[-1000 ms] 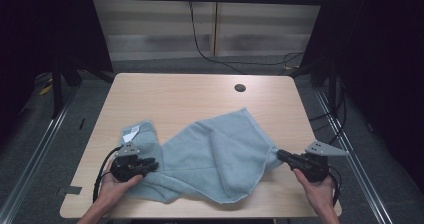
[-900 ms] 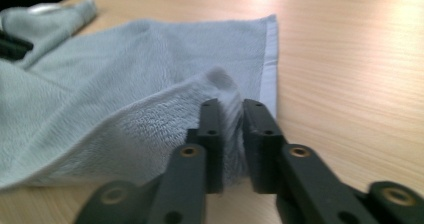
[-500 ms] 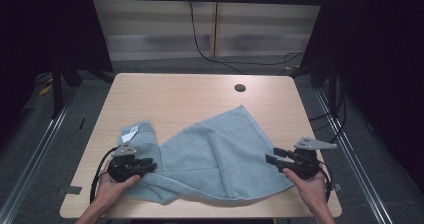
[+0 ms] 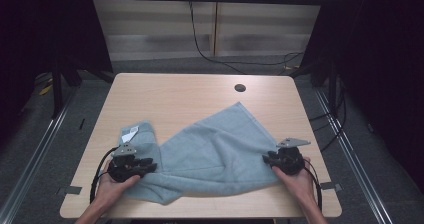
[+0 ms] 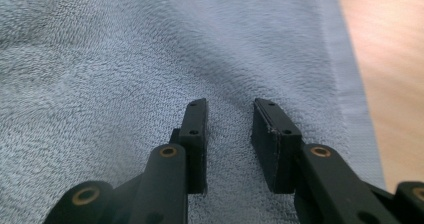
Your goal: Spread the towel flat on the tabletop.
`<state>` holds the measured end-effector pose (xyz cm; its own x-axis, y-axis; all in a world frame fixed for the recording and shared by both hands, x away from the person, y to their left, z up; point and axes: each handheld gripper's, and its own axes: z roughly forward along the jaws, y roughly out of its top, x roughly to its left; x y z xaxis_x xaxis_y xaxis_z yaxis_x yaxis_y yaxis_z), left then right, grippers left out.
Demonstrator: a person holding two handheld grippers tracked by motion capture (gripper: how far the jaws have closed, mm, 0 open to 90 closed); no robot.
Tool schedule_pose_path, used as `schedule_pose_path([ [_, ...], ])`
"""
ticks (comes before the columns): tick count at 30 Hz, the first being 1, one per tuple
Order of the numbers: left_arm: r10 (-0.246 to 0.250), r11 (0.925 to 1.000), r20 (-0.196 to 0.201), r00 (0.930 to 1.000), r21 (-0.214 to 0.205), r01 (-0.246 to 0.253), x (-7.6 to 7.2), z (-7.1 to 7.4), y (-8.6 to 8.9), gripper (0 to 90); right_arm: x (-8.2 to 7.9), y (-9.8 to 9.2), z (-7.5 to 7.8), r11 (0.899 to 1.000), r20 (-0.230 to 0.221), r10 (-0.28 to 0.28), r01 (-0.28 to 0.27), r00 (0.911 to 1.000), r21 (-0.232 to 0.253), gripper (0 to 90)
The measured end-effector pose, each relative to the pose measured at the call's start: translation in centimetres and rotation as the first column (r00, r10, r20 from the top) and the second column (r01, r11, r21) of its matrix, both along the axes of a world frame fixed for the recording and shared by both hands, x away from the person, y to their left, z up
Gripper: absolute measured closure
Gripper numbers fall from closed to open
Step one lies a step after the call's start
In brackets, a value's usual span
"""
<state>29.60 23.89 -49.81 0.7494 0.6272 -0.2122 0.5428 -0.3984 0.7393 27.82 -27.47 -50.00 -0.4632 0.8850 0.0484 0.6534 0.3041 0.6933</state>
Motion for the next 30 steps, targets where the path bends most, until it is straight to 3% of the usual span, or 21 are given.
schedule_pose_path([
  [4, -0.02, 0.9995, -0.018, 0.9997, -0.025, 0.019, -0.1, 0.1, -0.5, 61.4, 3.1, -1.2, -0.2, 0.998, 0.003, -0.052, 0.052, 0.9986, 0.025, 67.1],
  [7, -0.03, 0.9994, -0.015, 0.9994, -0.016, 0.03, -0.1, 0.0, -1.4, 60.7, 5.1, -1.1, -0.4, 0.997, 0.009, -0.061, 0.061, 0.9981, 0.041, 62.4],
  [10, -0.032, 0.9989, -0.039, 0.9987, -0.036, 0.03, -0.1, 0.0, -2.2, 58.9, 6.7, -0.7, -0.5, 0.997, 0.019, -0.07, 0.069, 0.9974, 0.033, 59.6],
  [12, -0.056, 0.9978, -0.044, 0.9975, -0.038, 0.054, -0.3, 0.1, -3.0, 58.4, 7.6, -0.6, -0.6, 0.995, 0.017, -0.078, 0.077, 0.9968, 0.056, 53.6],
  [14, -0.079, 0.9946, -0.063, 0.9949, -0.071, 0.075, -0.6, 0.4, -3.2, 58.7, 8.1, -0.3, -0.6, 0.994, 0.023, -0.08, 0.078, 0.9965, 0.075, 50.6],
  [17, -0.097, 0.9884, -0.03, 0.9948, -0.12, 0.093, -0.9, 1.7, -2.4, 58.8, 7.2, 0.7, 0.2, 0.994, 0.043, -0.034, 0.03, 0.9985, 0.101, 50.5],
  [20, -0.057, 0.9889, 0.013, 0.9983, -0.137, 0.058, -0.6, 2.7, -1.2, 58.9, 5.6, 1.9, 1.7, 0.989, 0.068, 0.026, -0.035, 0.9973, 0.142, 48.8],
  [22, -0.024, 0.9893, 0.022, 0.9995, -0.144, 0.026, -0.1, 3.0, 0.0, 59.9, 3.9, 3.4, 2.8, 0.982, 0.083, 0.079, -0.092, 0.9933, 0.166, 48.8],
  [25, 0.037, 0.9883, 0.032, 0.9988, -0.149, -0.032, 0.7, 3.3, 1.7, 61.2, 1.7, 5.8, 3.2, 0.963, 0.088, 0.187, -0.2, 0.9785, 0.181, 48.8],
  [29, 0.102, 0.9799, 0.03, 0.9944, -0.175, -0.095, 1.4, 3.2, 3.7, 61.3, -0.3, 8.6, 2.6, 0.933, 0.074, 0.285, -0.294, 0.9558, 0.207, 48.3],
  [30, 0.118, 0.9776, 0.024, 0.9928, -0.179, -0.112, 1.4, 3.1, 3.9, 61.3, -0.5, 9.2, 2.4, 0.93, 0.067, 0.299, -0.307, 0.9518, 0.203, 48.4],
])
